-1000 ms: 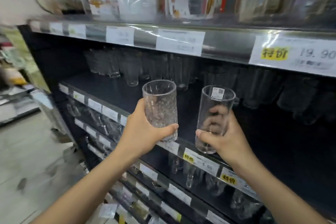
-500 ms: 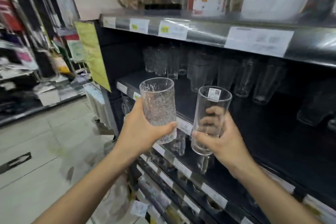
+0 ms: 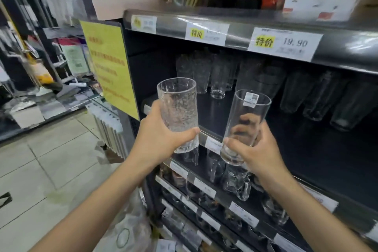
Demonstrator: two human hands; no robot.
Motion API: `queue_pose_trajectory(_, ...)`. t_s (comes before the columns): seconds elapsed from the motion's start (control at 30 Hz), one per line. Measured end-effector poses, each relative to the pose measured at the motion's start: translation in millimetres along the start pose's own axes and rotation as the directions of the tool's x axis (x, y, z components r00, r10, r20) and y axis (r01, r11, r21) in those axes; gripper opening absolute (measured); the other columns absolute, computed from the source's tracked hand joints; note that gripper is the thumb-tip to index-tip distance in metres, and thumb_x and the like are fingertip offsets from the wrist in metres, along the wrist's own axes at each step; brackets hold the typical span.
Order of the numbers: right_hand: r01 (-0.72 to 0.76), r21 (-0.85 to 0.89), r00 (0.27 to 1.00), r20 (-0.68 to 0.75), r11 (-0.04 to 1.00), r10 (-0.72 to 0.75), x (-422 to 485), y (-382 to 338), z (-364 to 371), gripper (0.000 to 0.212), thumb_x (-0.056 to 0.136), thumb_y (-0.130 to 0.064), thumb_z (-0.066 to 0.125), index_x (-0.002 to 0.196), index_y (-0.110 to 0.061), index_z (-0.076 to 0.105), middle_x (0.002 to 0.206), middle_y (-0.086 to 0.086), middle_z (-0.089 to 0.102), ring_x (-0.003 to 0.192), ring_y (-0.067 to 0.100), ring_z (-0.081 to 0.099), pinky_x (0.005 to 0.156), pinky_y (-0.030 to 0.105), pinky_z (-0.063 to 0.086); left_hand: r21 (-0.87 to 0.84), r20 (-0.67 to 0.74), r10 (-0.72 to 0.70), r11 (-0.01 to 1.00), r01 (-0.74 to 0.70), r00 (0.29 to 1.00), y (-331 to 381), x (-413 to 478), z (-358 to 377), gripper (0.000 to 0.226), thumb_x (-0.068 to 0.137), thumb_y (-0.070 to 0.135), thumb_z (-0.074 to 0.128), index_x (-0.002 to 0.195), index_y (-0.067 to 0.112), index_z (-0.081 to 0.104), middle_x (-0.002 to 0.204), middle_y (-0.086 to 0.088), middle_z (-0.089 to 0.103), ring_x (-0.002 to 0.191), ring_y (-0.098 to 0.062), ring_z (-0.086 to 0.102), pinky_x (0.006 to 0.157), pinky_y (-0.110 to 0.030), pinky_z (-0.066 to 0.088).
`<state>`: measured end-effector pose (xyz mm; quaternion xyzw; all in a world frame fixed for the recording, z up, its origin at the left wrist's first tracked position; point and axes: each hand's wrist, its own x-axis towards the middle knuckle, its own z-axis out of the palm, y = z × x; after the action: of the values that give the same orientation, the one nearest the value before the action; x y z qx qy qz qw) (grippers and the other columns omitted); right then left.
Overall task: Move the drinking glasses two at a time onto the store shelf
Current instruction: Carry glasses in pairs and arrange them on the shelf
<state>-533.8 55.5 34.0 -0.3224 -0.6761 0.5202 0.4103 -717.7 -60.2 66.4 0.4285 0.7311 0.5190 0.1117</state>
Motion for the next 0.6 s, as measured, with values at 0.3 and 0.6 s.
queue_pose_trajectory(0.3, -0.029, 0.042, 0.989, -0.141, 0.999, 0.034, 56.6, 15.3, 14.6, 0.054, 0.077, -0.009, 0.081, 0.117, -0.033, 0.052, 0.104, -0.002, 0.067, 0.090, 0.008, 0.070, 0.058, 0.014, 0.052, -0.040, 0.092, 0.007, 0.999, -0.004, 0.996, -29.8, 77.4, 10.0, 0.071, 0.064, 0.041, 0.089, 0.118, 0.038, 0.043, 0.102, 0.024, 0.061, 0.089, 0.013, 0.057, 0.065, -0.005, 0.040)
queue_pose_trajectory(0.6, -0.051, -0.008, 0.938, -0.344, 0.999, 0.046, 83.4, 27.1, 17.0, 0.051, 0.075, -0.009, 0.082, 0.107, -0.036, 0.053, 0.102, -0.001, 0.070, 0.084, 0.005, 0.071, 0.063, 0.016, 0.051, -0.079, 0.223, 0.063, 0.996, -0.046, 0.973, -48.1, 135.2, 30.0, 0.068, 0.062, 0.039, 0.090, 0.115, 0.037, 0.046, 0.100, 0.022, 0.062, 0.089, 0.011, 0.059, 0.070, -0.005, 0.043)
